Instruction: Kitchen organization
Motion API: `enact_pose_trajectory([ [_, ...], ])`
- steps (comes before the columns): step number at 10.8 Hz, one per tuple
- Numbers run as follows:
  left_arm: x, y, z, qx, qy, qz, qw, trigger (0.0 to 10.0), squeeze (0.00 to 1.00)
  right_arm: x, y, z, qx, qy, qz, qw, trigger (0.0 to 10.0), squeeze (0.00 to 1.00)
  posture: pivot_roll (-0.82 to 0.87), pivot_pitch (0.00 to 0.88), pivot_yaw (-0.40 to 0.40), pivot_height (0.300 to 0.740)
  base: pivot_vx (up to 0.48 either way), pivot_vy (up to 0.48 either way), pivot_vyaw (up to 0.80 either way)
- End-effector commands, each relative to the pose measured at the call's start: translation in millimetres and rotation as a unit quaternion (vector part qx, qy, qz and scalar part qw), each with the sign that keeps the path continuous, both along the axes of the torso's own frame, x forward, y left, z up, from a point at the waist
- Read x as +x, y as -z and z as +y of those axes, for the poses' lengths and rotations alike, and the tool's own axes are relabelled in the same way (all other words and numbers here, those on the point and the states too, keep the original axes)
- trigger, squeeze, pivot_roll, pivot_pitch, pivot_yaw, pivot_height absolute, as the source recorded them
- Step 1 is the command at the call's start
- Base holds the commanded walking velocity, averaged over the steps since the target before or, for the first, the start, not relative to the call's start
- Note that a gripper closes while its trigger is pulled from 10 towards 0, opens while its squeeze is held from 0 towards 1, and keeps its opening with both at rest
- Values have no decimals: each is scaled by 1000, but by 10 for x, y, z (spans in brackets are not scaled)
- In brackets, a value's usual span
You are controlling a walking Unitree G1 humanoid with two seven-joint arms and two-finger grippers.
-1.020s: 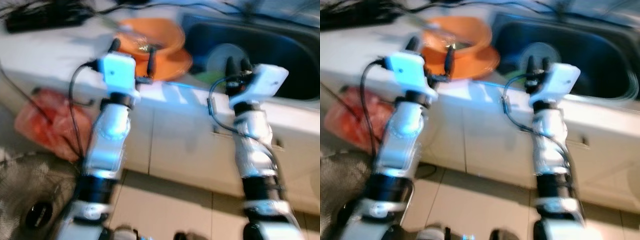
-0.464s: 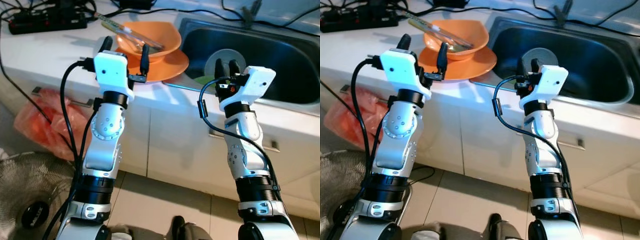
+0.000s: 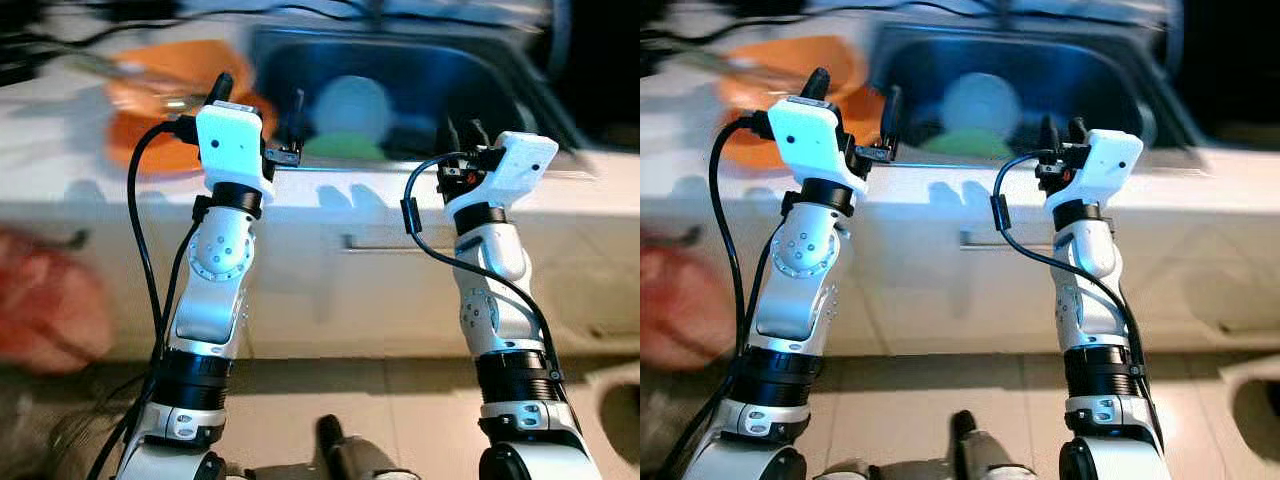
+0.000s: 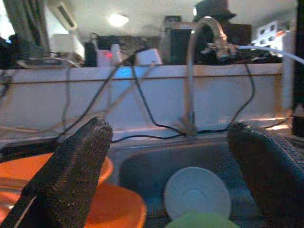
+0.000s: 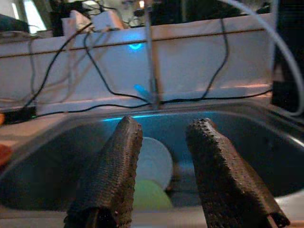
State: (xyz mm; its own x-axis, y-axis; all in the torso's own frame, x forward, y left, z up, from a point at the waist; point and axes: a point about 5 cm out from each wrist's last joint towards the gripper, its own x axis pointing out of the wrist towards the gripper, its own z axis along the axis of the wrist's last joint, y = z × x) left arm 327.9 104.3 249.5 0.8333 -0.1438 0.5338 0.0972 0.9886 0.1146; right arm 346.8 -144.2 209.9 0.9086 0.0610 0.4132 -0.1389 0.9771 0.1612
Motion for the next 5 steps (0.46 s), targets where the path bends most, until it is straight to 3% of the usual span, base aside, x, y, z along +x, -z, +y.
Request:
enact_pose_trajectory([
  [1, -24, -48, -13, 1, 5, -9, 1000, 10000, 0, 3, 2, -5, 0, 2, 2, 1000, 10000, 0, 124, 181, -32, 740, 0, 0, 0],
  [5, -27, -62, 6, 2, -1, -10, 1000, 10000, 0, 3, -3, 16, 0, -2, 0, 1000, 10000, 0, 128, 182, -34, 740, 0, 0, 0],
])
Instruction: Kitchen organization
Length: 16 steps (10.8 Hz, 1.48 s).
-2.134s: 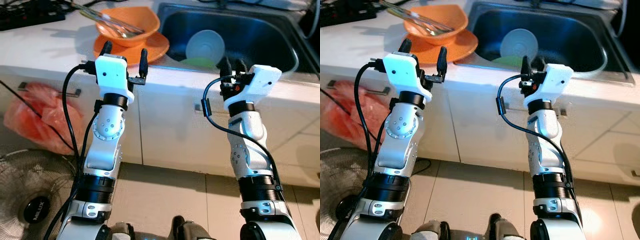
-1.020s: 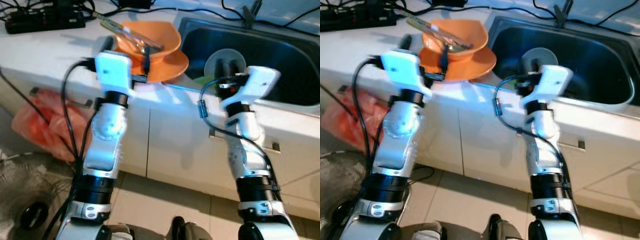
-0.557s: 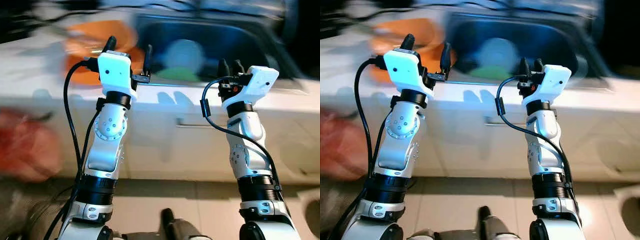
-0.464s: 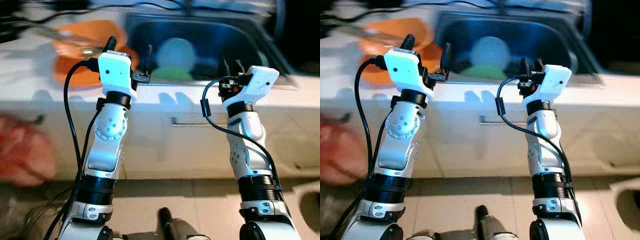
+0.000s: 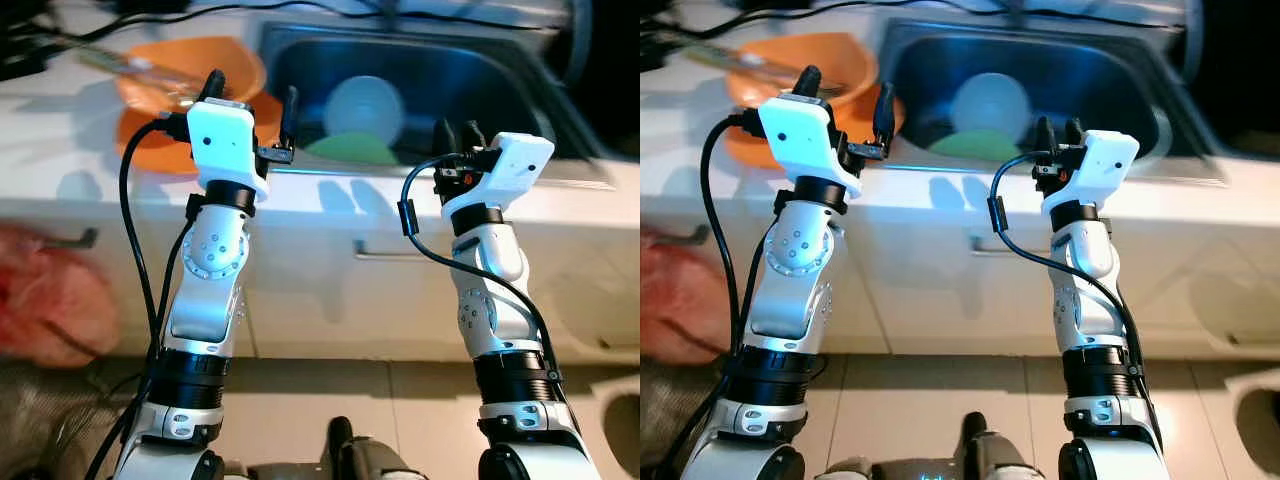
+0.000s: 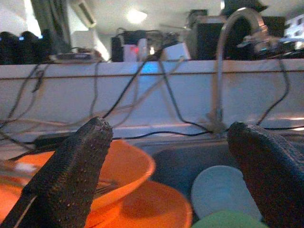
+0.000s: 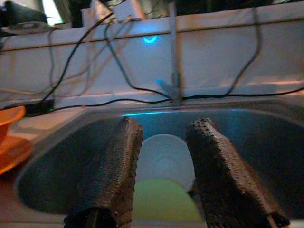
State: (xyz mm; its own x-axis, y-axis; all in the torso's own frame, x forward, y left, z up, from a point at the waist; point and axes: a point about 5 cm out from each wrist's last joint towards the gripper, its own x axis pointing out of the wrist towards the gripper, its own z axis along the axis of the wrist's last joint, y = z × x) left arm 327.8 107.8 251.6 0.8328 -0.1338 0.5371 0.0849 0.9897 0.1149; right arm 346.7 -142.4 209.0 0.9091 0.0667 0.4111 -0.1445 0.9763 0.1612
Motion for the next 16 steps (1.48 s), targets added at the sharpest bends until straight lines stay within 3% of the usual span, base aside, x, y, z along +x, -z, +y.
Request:
enact_pose_trajectory([
  [1, -23, -41, -23, 2, 3, -7, 1000, 10000, 0, 4, -11, 0, 1, 0, -1, 1000, 10000, 0, 128, 183, -34, 740, 0, 0, 0],
  [7, -29, -61, 72, 5, -13, -9, 1000, 10000, 0, 7, -8, 7, -2, -3, 0, 1000, 10000, 0, 131, 183, -35, 740, 0, 0, 0],
  [12, -13, -27, 49, 5, -13, 6, 1000, 10000, 0, 5, -1, 33, -8, -9, -1, 1000, 10000, 0, 131, 170, -34, 740, 0, 0, 0],
  [16, -8, -17, 36, 8, -14, 11, 1000, 10000, 0, 0, 17, 13, -6, -5, 3, 1000, 10000, 0, 128, 180, -32, 740, 0, 275, 0],
])
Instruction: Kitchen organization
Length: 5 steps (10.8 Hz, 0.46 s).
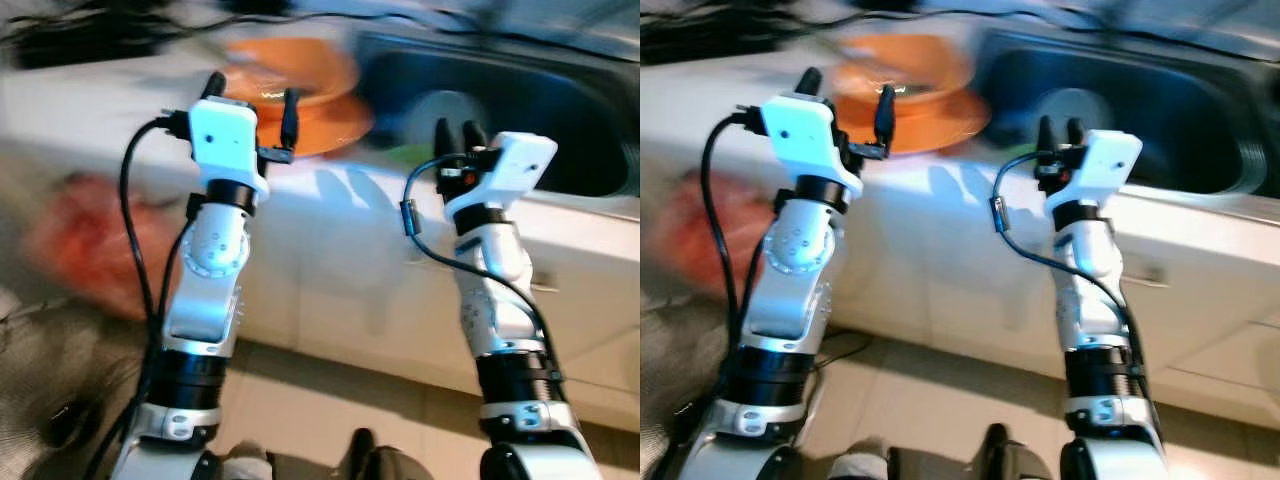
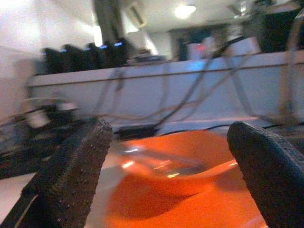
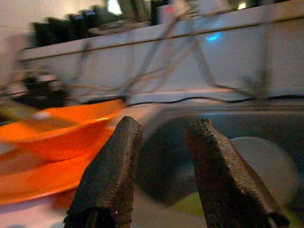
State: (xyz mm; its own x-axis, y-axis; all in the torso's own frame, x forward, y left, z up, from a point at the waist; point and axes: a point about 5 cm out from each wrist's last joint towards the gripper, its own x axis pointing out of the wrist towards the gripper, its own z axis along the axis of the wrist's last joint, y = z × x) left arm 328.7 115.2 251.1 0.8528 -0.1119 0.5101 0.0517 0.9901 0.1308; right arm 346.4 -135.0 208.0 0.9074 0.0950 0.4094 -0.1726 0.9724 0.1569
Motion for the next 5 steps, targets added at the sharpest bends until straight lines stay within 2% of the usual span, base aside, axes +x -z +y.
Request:
enact_pose_trajectory([
  [1, -18, -24, -41, 2, 5, -3, 1000, 10000, 0, 2, 12, -62, -4, 10, 4, 1000, 10000, 0, 131, 183, -31, 740, 0, 0, 0],
  [5, -8, -26, -40, 3, 3, 1, 1000, 10000, 0, 9, 15, -100, -5, 17, 6, 1000, 10000, 0, 130, 187, -32, 740, 0, 0, 0],
])
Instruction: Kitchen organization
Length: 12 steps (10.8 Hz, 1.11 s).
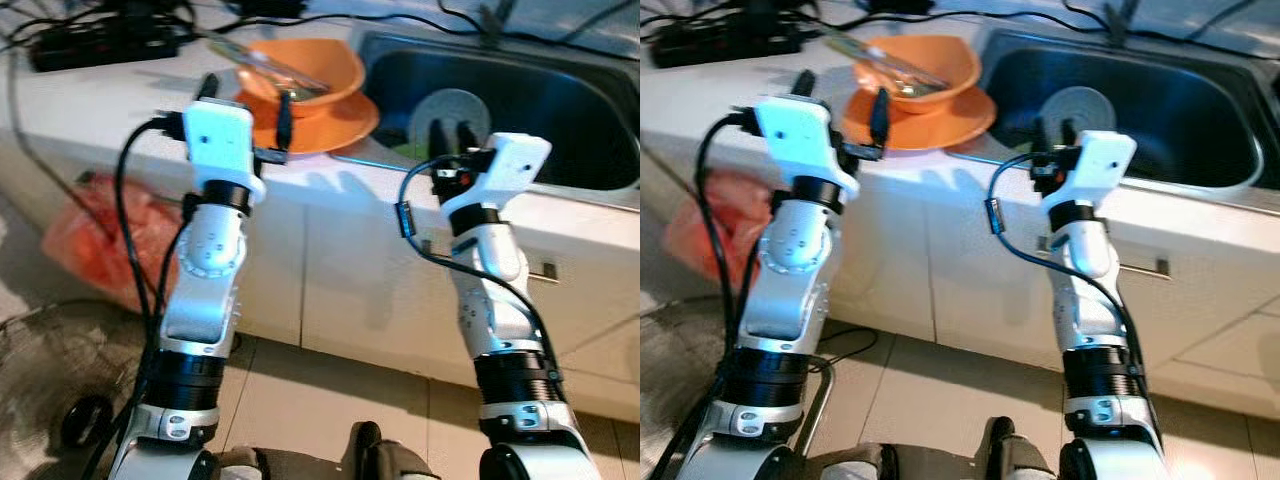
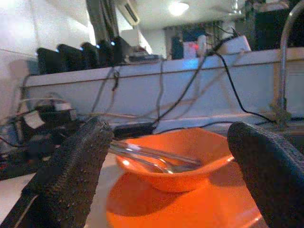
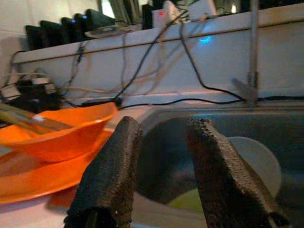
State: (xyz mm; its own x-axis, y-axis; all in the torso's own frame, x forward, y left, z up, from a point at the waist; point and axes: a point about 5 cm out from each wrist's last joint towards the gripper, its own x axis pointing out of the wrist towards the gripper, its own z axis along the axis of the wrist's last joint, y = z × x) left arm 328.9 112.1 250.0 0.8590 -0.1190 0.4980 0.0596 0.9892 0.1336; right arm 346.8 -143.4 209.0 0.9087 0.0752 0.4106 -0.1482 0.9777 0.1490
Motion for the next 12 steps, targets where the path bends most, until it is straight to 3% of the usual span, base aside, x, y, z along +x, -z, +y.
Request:
enact_pose_trajectory([
  [1, -6, -37, -5, 4, -4, -5, 1000, 10000, 0, 3, 27, -19, -1, 5, 8, 1000, 10000, 0, 126, 188, -31, 740, 0, 0, 0],
  [3, 0, -33, 7, 7, -10, -4, 1000, 10000, 0, 1, 31, -6, 0, 4, 9, 1000, 10000, 0, 127, 188, -32, 740, 0, 0, 0],
  [10, -27, -118, 4, 10, -11, -26, 1000, 10000, 0, 3, 26, 5, 4, 3, 8, 1000, 10000, 0, 128, 191, -32, 740, 315, 0, 0],
  [12, -38, -138, -11, 10, -7, -31, 999, 10000, 0, 4, 26, 4, 5, 3, 8, 1000, 10000, 0, 130, 191, -32, 740, 0, 0, 0],
])
